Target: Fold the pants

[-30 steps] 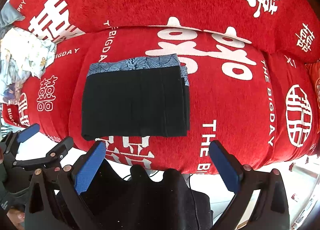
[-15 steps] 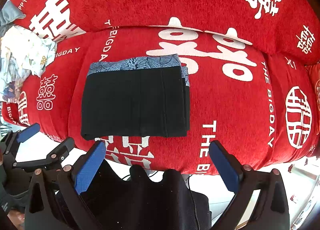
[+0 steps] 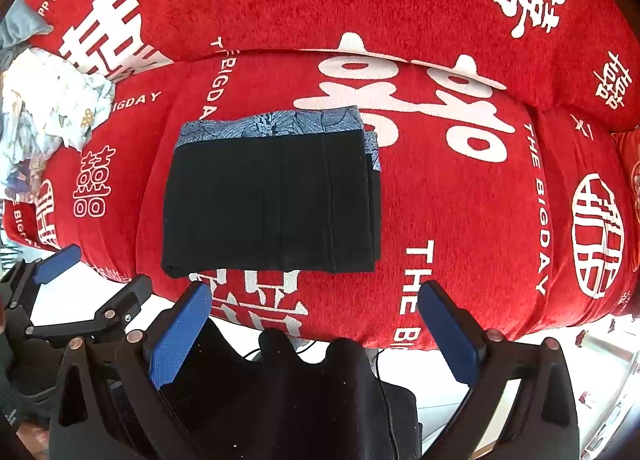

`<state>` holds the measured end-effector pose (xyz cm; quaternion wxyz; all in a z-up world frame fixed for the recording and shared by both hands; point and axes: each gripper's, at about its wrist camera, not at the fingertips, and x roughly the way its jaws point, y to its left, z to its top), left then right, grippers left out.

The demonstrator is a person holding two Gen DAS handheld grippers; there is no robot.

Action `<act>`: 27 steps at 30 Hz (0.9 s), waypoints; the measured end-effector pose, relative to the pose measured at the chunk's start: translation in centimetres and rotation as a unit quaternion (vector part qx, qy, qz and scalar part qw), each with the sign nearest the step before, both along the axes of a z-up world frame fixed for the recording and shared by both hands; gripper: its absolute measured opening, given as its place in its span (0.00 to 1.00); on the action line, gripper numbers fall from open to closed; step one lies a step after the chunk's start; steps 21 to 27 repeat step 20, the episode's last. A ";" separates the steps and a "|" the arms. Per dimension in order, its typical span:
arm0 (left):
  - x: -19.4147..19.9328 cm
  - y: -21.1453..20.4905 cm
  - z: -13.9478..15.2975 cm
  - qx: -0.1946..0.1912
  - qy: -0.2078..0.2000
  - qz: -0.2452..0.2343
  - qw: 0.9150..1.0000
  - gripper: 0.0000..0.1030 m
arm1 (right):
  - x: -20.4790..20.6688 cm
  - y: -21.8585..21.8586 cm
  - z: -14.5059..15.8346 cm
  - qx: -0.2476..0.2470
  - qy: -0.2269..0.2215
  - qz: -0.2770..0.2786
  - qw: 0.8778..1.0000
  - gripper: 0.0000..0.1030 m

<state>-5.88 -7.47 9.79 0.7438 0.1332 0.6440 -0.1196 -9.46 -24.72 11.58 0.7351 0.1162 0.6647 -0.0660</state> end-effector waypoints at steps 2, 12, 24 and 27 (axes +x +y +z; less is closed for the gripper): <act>0.0 -0.1 0.0 0.000 -0.001 -0.001 1.000 0.93 | 0.0 0.0 0.0 0.000 0.000 -0.001 1.000 1.00; 0.3 0.4 -0.3 -0.001 0.006 0.005 1.000 0.93 | 0.0 0.0 0.0 0.000 0.001 -0.001 1.000 1.00; 0.5 0.5 0.0 -0.015 -0.003 0.005 1.000 0.93 | -0.2 0.3 -0.1 0.000 0.001 -0.002 1.000 1.00; 0.5 0.5 0.0 -0.015 -0.003 0.005 1.000 0.93 | -0.2 0.3 -0.1 0.000 0.001 -0.002 1.000 1.00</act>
